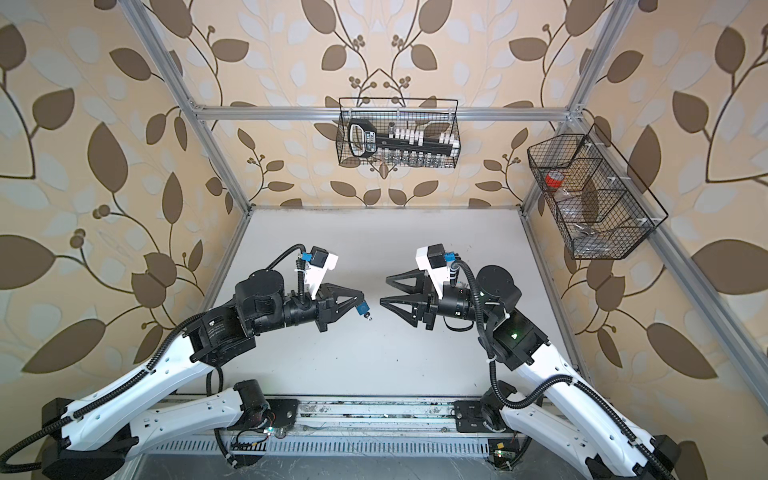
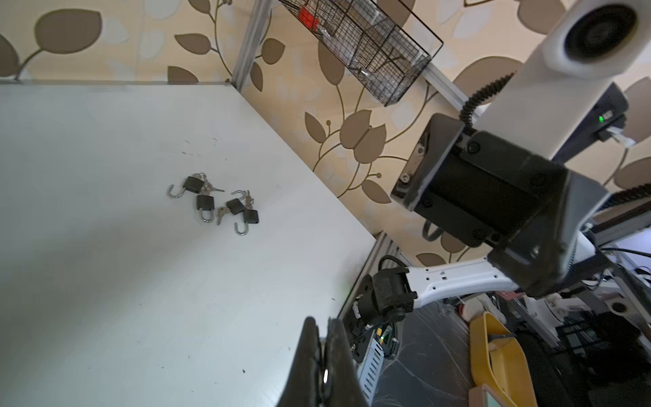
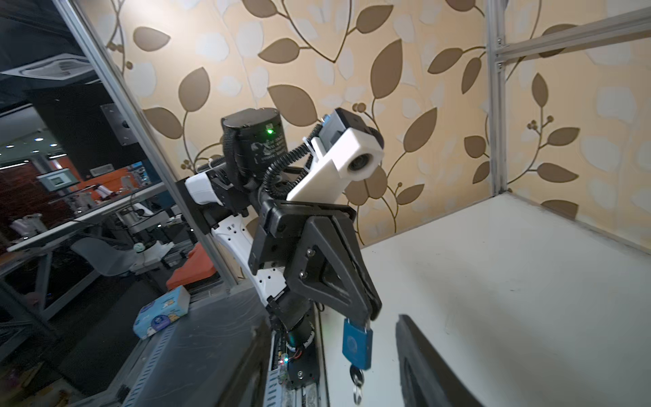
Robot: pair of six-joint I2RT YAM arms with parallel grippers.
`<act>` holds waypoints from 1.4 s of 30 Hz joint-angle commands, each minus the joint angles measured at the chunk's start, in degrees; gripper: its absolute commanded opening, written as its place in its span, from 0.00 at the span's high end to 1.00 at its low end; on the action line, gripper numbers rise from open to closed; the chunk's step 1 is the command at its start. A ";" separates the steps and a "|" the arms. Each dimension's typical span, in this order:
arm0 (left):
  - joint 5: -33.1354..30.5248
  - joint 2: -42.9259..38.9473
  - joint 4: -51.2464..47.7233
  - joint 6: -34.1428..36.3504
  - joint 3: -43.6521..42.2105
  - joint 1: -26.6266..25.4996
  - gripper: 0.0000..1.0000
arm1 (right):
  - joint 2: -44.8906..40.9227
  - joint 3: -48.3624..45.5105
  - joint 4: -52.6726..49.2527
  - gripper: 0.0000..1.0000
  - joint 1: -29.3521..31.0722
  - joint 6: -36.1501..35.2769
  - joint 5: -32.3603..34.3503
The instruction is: Lock with the key
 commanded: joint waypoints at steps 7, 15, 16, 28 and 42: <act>-16.81 1.82 -2.81 -0.95 7.28 0.12 1.00 | 3.43 -1.01 -5.88 0.46 2.03 -5.68 13.94; -19.90 2.17 0.84 -5.88 6.43 0.12 1.00 | 7.68 -0.48 -3.34 0.50 16.15 -11.70 33.72; -19.87 2.17 1.28 -6.35 6.25 0.12 1.00 | 8.34 -0.74 -2.17 0.50 16.54 -11.94 34.72; -18.90 1.68 2.44 -8.27 4.91 0.12 1.00 | 14.98 1.50 5.65 0.61 16.88 -11.84 32.73; -18.45 1.99 2.72 -8.12 4.80 0.12 1.00 | 15.76 1.83 5.84 0.80 17.03 -10.74 32.37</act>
